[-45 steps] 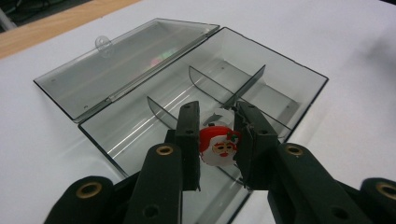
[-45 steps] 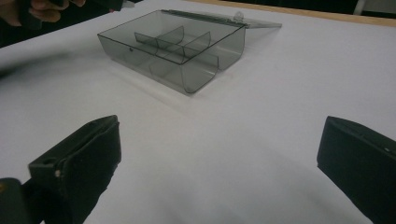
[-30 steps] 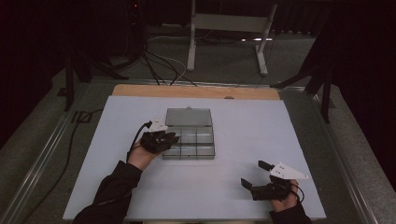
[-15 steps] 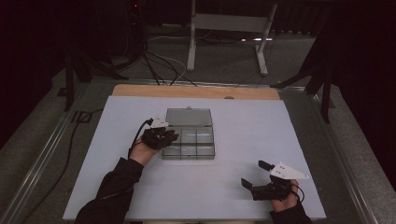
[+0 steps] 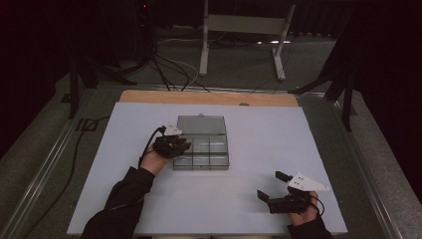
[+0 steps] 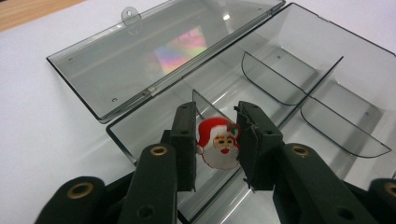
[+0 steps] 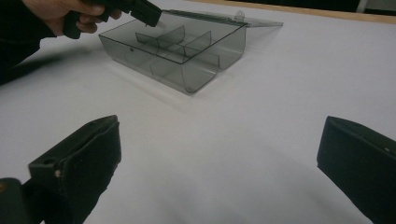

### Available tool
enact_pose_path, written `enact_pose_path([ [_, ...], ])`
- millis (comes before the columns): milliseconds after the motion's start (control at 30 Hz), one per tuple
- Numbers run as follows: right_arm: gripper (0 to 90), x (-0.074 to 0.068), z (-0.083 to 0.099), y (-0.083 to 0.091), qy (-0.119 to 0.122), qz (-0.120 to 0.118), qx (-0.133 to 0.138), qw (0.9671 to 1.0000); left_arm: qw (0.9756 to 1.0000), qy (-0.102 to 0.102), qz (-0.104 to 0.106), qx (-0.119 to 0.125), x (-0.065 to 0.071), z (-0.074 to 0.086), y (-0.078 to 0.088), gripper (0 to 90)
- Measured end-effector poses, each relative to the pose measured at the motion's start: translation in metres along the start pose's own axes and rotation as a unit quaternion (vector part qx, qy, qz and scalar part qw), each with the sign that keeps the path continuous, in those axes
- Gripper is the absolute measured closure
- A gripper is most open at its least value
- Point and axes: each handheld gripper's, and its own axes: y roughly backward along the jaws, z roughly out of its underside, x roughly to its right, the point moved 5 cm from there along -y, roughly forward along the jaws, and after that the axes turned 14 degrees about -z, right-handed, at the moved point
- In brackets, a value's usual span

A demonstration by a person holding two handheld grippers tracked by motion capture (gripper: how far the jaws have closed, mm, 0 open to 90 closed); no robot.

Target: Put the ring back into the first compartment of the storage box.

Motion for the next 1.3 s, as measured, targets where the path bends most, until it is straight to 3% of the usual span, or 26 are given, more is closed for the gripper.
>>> enact_pose_path([
  [67,0.0,0.0,0.0,0.0,0.0,0.001,0.0,1.0,1.0,-0.002,-0.001,0.005,0.001,-0.001,0.001,67.6],
  [167,0.0,-0.001,0.0,-0.001,0.003,0.001,-0.003,1.0,0.9999,-0.006,-0.008,0.006,0.002,-0.002,0.001,56.6],
  [367,0.0,0.0,-0.001,0.001,0.004,0.002,0.0,1.0,0.9999,0.016,-0.003,0.006,0.001,-0.005,0.008,36.0],
  [533,0.0,0.0,-0.001,0.001,0.002,0.001,0.001,1.0,0.9994,0.033,0.003,0.006,0.0,-0.008,0.015,25.0],
  [700,0.0,0.0,-0.001,0.001,0.002,0.003,0.002,1.0,0.9991,0.038,0.014,0.009,0.0,-0.011,0.023,8.9],
  [833,0.0,0.0,-0.001,0.002,0.0,0.005,0.002,1.0,0.9983,0.045,0.028,0.022,-0.003,-0.012,0.033,2.2],
  [1167,0.0,0.0,-0.001,0.002,0.001,0.004,0.003,1.0,0.9971,0.039,0.045,0.048,-0.009,-0.008,0.06,0.3],
  [1300,0.0,0.0,-0.001,0.002,0.0,0.004,0.002,1.0,0.9954,0.043,0.058,0.062,-0.011,-0.002,0.068,0.4],
])
